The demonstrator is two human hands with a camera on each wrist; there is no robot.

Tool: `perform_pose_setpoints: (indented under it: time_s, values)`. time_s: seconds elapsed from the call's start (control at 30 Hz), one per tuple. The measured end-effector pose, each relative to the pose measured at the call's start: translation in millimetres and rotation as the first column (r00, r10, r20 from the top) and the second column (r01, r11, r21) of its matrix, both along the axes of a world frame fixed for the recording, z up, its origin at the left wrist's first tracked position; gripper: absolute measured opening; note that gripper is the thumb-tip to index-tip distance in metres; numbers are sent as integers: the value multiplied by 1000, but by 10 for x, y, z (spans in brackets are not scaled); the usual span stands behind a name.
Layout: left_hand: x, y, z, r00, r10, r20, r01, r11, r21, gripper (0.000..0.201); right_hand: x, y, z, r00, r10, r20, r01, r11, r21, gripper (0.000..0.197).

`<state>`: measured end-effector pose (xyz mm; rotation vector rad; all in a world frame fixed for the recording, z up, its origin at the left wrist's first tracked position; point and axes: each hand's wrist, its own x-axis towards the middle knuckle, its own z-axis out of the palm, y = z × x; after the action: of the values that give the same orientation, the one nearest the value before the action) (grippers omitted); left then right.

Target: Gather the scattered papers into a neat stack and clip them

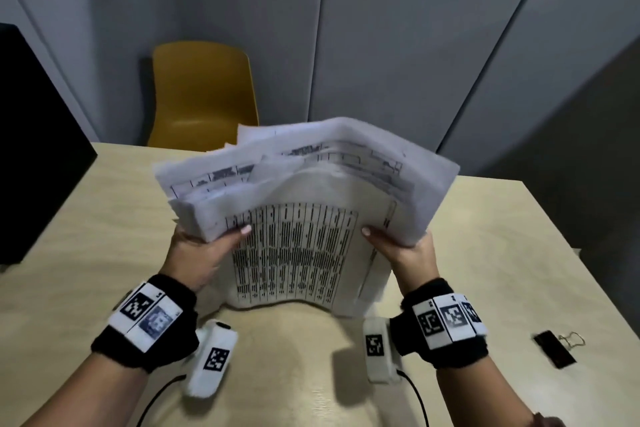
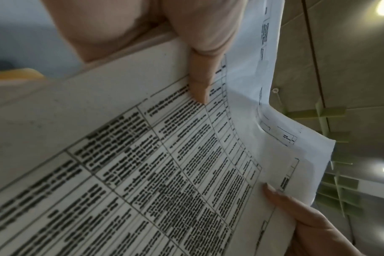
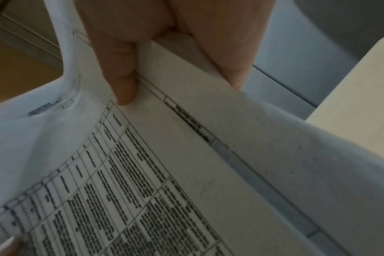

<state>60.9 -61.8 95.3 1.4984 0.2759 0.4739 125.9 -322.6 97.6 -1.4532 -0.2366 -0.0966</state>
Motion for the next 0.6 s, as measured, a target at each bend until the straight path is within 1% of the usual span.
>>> perform_pose_setpoints:
  time_s: [0.03, 0.07, 0.1, 0.13, 0.17, 0.2, 0.23, 0.3, 0.33, 0.37, 0.43, 0.6]
  values:
    - [24, 33, 5, 1000, 5, 17, -5, 1000, 11, 32, 10, 11, 36, 1000, -10, 15, 9, 1000, 12, 31]
    - [40, 76, -2, 1000, 2, 16, -2, 1000, 19, 35, 29, -9, 21, 1000, -13, 12, 12, 1000, 23, 48]
    - [47, 107, -11, 1000, -12, 2, 12, 999, 30, 34, 37, -36, 6, 1000, -8, -6, 8, 1000, 27, 67]
    - [46, 128, -36, 1000, -24, -16, 25, 999, 45, 32, 33, -74, -32, 999, -17, -37, 17, 1000, 11, 81]
    - [42, 138, -53, 999, -33, -26, 35, 997, 62, 30, 14, -105, -80, 996, -50, -69, 48, 999, -25, 88]
    - [38, 134, -63, 999, -41, -31, 43, 997, 69, 29, -20, -128, -138, 991, -97, -92, 91, 994, -64, 87]
    - [36, 120, -70, 998, -48, -32, 50, 997, 58, 28, -63, -144, -202, 982, -150, -116, 142, 987, -73, 77]
    - [45, 110, -83, 998, -58, -33, 59, 998, 32, 28, -130, -143, -335, 960, -241, -141, 239, 971, -30, 44]
    - [53, 111, -89, 998, -60, -35, 61, 998, 31, 28, -152, -151, -391, 949, -288, -127, 288, 957, -20, 32]
    - [64, 115, -87, 997, -62, -37, 63, 997, 37, 29, -160, -161, -425, 936, -335, -107, 336, 942, -8, 27]
    - [81, 144, -105, 997, -67, -32, 69, 996, 57, 30, -155, -175, -420, 920, -386, -67, 388, 922, 8, 27]
    - [78, 146, -98, 996, -92, 17, 91, 994, 59, 33, -103, -209, -235, 891, -449, 72, 444, 893, 74, 29]
